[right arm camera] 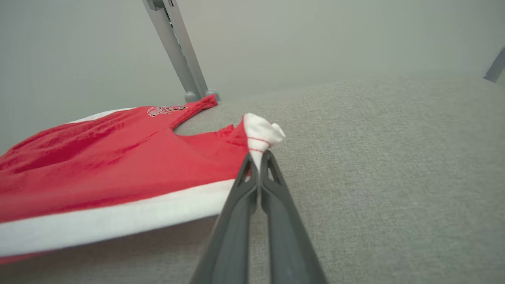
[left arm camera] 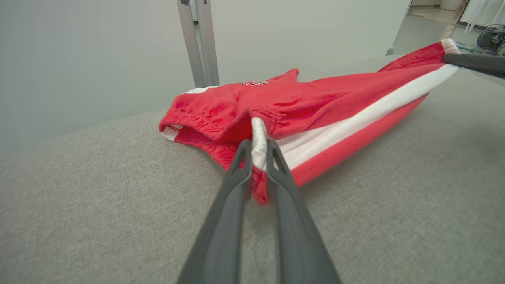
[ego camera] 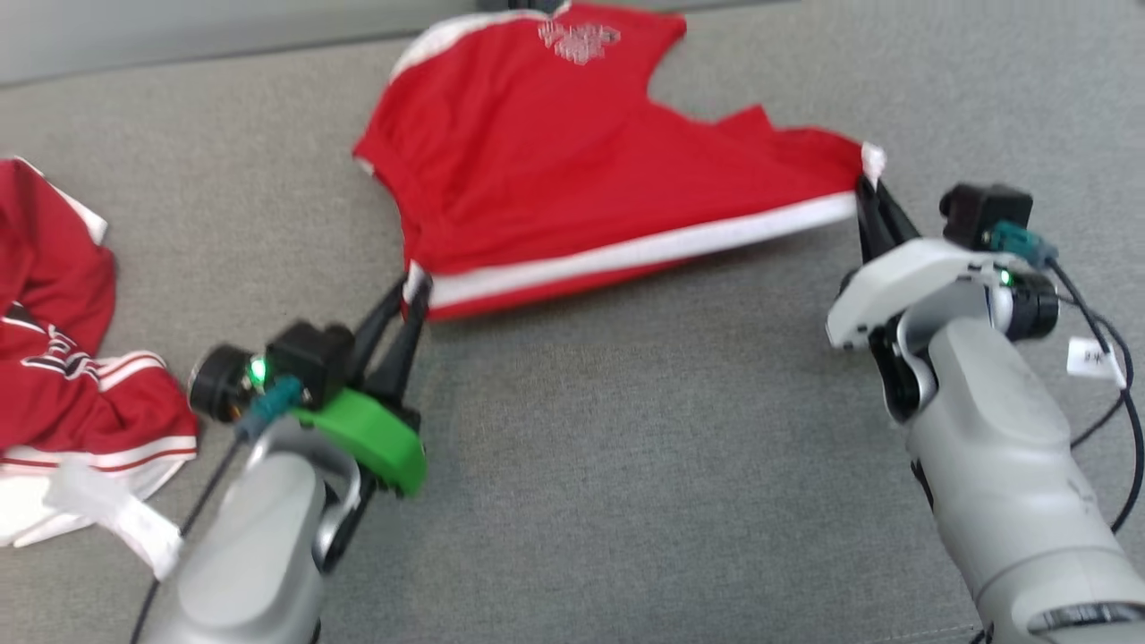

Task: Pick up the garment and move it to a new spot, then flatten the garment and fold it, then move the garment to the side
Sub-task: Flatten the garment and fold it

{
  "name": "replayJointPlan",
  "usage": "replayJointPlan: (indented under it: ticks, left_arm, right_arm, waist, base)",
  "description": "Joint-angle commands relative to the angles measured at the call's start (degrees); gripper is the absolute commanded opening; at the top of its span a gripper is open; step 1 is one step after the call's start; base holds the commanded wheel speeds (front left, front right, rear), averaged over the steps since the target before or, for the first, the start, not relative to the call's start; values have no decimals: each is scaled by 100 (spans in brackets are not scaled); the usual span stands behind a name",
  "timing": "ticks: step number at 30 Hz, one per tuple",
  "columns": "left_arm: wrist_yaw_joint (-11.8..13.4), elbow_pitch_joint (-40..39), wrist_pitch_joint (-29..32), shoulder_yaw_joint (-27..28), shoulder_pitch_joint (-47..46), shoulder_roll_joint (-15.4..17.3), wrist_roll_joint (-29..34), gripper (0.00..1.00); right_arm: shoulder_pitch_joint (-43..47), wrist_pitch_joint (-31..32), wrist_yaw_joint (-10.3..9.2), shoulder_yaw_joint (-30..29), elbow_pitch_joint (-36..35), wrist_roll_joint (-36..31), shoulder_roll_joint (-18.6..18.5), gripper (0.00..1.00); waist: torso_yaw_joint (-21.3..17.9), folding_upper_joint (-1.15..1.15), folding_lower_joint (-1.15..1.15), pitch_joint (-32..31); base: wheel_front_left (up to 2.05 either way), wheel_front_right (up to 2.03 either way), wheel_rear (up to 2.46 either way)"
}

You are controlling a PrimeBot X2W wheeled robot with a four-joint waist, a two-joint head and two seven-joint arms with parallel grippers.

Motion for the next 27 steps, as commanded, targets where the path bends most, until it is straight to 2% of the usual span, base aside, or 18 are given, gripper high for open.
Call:
replayJointPlan:
  ticks: [1,6,10,17,20,23,27]
  left_arm:
    - [26,-61,-20,44,338,120,44,0]
    - [41,-422,-19,87,1205,94,97,0]
    - [101,-826,-12,28,1908,94,212,0]
    - [103,-1507,-12,-177,2638,191,407,0]
    - [105,-1627,-12,-180,2584,207,417,0]
    - [119,-1698,-3,-170,2333,141,421,0]
    - [110,-1711,16,-231,1954,-18,475,0]
  right_arm:
    - [281,-17,-27,-2,-43,147,-173,0]
    - [953,77,-28,245,-364,542,-335,0]
    - [1598,267,-33,354,-877,890,-558,0]
    - [2753,866,-60,40,-2433,1228,-1102,0]
    - [2940,1242,-61,-205,-3132,1180,-1216,0]
    - [2928,1653,-63,-440,-3715,1021,-1126,0]
    - [2686,2168,-54,-444,-4184,674,-973,0]
  waist:
    - [18,0,1,-759]
    - [-36,0,1,-1214]
    - [-78,0,1,-1499]
    - [48,0,1,-1551]
    - [123,0,1,-1460]
    - [254,0,1,-1290]
    - [474,0,1,-1000]
  base:
    - [0,0,0]
    - [0,0,0]
    - [0,0,0]
    - [0,0,0]
    - [0,0,0]
    - [0,0,0]
    - [0,0,0]
